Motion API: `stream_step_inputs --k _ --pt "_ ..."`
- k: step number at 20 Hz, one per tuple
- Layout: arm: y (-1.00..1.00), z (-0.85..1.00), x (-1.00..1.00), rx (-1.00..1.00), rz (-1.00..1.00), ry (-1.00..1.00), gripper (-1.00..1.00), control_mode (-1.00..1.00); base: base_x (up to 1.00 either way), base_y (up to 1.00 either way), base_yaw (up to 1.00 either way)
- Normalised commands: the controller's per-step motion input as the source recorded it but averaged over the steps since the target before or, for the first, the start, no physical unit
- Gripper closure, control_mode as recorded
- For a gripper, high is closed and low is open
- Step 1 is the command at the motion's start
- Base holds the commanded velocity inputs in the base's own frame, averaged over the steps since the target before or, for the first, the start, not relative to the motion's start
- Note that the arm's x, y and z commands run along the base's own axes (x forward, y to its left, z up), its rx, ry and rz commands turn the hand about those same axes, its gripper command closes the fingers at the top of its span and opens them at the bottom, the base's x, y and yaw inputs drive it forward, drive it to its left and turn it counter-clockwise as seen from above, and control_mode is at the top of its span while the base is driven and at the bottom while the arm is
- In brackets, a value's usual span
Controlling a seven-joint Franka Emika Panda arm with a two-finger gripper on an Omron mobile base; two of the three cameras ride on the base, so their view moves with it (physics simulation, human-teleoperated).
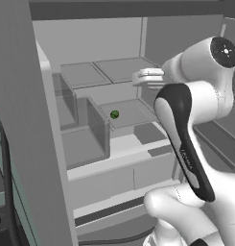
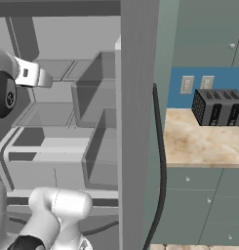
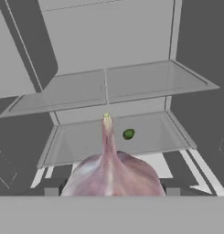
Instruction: Retrieve the bottle and the shaker from the cabinet and place them next to the mixing bowl on the counter. Then add garlic from the fridge to the mixing bowl.
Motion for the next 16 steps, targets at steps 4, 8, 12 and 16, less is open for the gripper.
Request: stream_step_inputs --k 4,8,12,16 --pt "-0.06 0.0 -1.0 0.0 0.0 -0.01 1.0 -1.0 0.0 0.0 0.0" --pt "0.0 -0.01 -0.34 0.0 0.0 0.0 1.0 -1.0 0.0 0.0 0.0" --pt "0.0 0.0 0.0 0.0 0.0 0.0 1.0 -1.0 0.0 0.0 0.0" --pt "0.0 0.0 0.0 0.0 0.0 0.0 1.0 -1.0 0.0 0.0 0.0"
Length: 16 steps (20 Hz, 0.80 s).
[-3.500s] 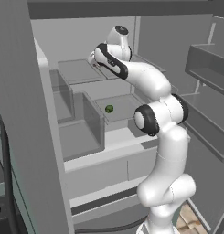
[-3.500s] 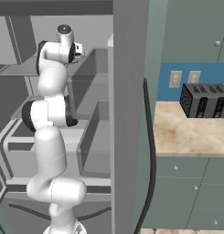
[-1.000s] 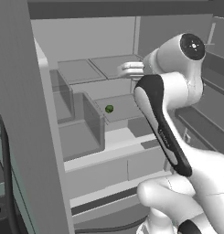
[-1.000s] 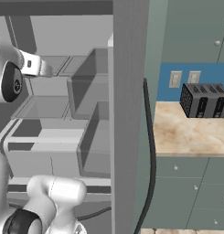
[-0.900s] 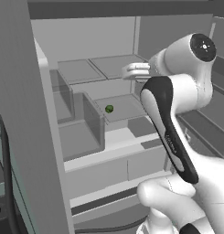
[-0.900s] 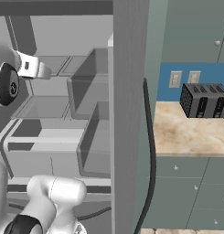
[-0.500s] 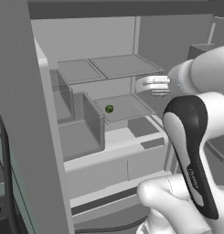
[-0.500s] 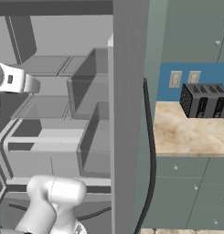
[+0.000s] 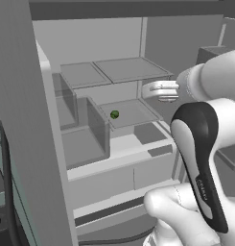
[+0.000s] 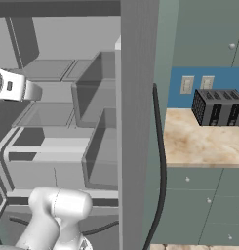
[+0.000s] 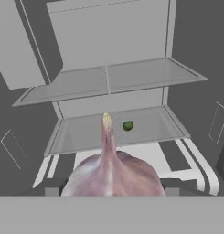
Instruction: Retrieve the bottle and the shaker from the cabinet and place them next to the mixing bowl on the counter. Then add garlic from the fridge to the mixing bowl.
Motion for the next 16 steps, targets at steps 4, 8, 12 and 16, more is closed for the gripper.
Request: stream_step_inputs --k 4,8,12,16 --pt "0.0 0.0 0.0 0.0 0.0 0.0 1.0 1.0 -0.79 0.0 -0.03" --pt "0.0 0.0 0.0 0.0 0.0 0.0 1.0 1.0 -1.0 0.0 -0.11" --pt "0.0 0.0 0.0 0.0 0.0 0.0 1.0 1.0 -1.0 0.0 -0.08" --pt "0.0 0.0 0.0 0.0 0.0 0.0 1.0 1.0 -1.0 0.0 0.02"
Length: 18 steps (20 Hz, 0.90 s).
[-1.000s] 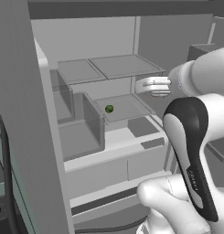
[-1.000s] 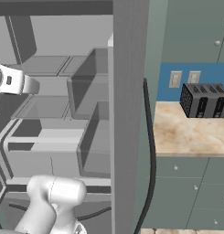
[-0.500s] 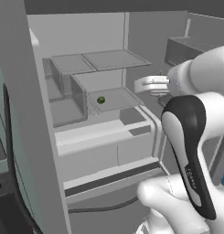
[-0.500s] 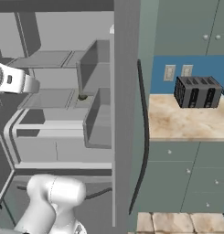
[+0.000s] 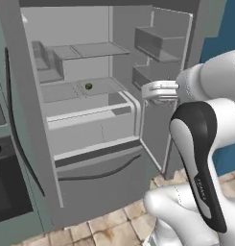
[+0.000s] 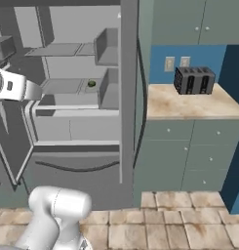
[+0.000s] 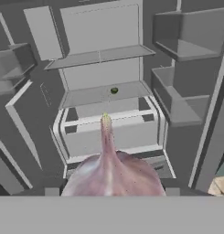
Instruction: Retrieve the bottle and the shaker from the cabinet and place them next to the mixing bowl on the counter. Then add garlic from the fridge to the mixing bowl.
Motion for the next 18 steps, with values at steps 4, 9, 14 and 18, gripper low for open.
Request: stream_step_inputs --k 4,9,14,18 --pt "0.0 0.0 0.0 0.0 0.0 0.0 1.0 1.0 -1.0 0.0 0.11" --pt "0.0 0.0 0.0 0.0 0.0 0.0 1.0 1.0 -1.0 -0.03 0.21" --pt "0.0 0.0 0.0 0.0 0.0 0.0 1.0 1.0 -1.0 -0.4 0.45" --pt "0.0 0.0 0.0 0.0 0.0 0.0 1.0 1.0 -1.0 -0.16 0.69"
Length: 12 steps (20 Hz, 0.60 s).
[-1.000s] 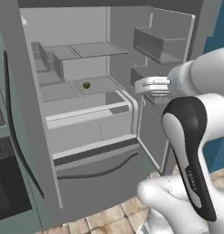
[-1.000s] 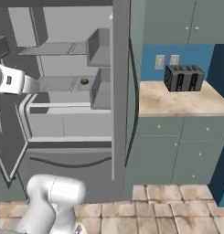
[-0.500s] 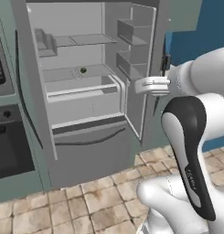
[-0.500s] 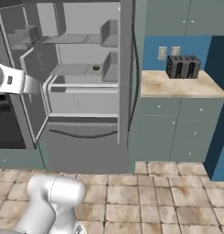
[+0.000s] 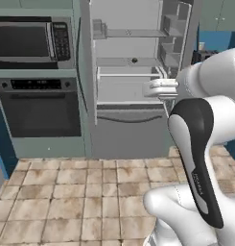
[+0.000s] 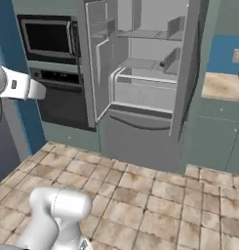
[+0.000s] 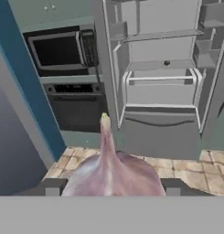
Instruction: Retrieve the bottle and the shaker from the cabinet and place them next to the mixing bowl on the counter. Then add garlic from the fridge to the mixing bowl.
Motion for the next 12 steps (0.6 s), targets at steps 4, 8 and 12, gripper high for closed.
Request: stream_step_inputs --k 4,8,12 --pt "0.0 0.0 0.0 0.0 0.0 0.0 1.0 1.0 -0.71 0.0 0.86" --pt "0.0 0.0 0.0 0.0 0.0 0.0 1.0 1.0 -0.47 0.0 0.94" --pt "0.0 0.0 0.0 0.0 0.0 0.0 1.0 1.0 -0.79 -0.3 0.77"
